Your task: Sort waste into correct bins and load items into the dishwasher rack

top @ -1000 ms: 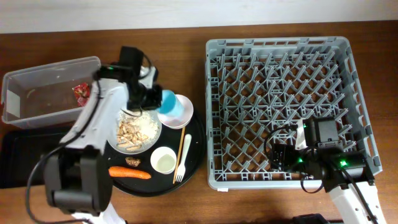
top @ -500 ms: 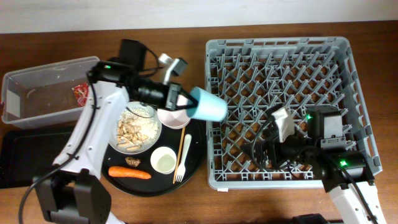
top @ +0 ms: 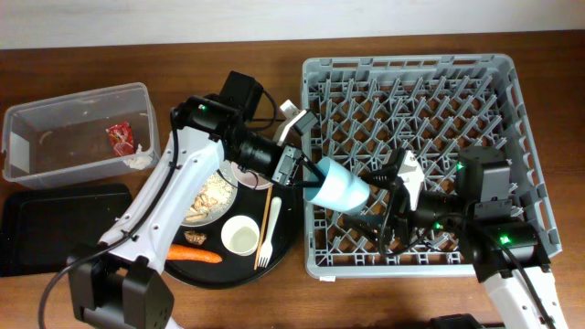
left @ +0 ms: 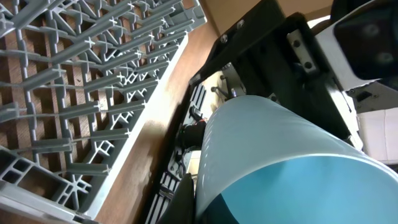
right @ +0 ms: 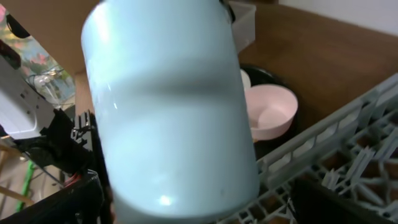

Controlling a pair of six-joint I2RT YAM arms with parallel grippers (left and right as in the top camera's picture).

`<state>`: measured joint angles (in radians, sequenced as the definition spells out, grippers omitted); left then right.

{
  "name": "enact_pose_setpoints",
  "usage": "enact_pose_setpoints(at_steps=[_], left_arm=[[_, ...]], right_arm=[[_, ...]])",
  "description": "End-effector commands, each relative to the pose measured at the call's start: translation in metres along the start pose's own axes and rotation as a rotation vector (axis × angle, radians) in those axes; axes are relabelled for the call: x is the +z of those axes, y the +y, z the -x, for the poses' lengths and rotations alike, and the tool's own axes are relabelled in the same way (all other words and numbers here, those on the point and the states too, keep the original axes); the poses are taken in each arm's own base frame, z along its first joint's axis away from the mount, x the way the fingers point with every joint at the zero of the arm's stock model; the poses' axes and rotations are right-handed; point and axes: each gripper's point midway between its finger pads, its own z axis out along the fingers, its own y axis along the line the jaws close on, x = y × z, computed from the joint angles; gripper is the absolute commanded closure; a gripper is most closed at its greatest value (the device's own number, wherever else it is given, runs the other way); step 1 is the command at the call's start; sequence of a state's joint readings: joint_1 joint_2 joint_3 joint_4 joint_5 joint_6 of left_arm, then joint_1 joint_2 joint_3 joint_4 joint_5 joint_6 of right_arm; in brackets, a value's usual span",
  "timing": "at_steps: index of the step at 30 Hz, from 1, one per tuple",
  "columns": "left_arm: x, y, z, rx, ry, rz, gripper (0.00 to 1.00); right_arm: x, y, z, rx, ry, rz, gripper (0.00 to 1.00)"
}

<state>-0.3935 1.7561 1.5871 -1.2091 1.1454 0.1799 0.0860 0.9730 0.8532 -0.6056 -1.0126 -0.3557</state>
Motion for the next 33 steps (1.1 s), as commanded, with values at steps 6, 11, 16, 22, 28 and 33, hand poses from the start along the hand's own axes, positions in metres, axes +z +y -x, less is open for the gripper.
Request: enact_pose_setpoints(at_steps=[6, 11, 16, 22, 28, 33], left_arm=[[0.004, -0.010, -0.001, 0.034, 0.007, -0.034, 1.00], [0.005, -0.011, -0.002, 0.035, 0.009, -0.035, 1.00], [0.005, -0.010, -0.001, 0.040, 0.008, -0.031, 0.90], [0.004, 0.015, -0.004, 0.044, 0.029, 0.115, 0.70], [-0.046, 0.088, -0.008, -0.114, -0.001, 0.507, 0.73], [-0.136, 0.133, -0.034, -0.265, -0.057, 0.835, 0.82]], right_arm=[[-0.002, 0.017, 0.018, -0.054, -0.062, 0.095, 0.04], [-0.002, 0.017, 0.019, -0.057, -0.064, 0.094, 0.25], [-0.002, 0.017, 0.019, -0.058, -0.063, 0.093, 0.37], [-0.002, 0.014, 0.017, -0.035, -0.053, 0.073, 0.43], [-0.006, -0.035, -0.009, 0.202, 0.056, -0.227, 0.46], [-0.029, -0.064, -0.027, 0.417, 0.123, -0.477, 0.49]])
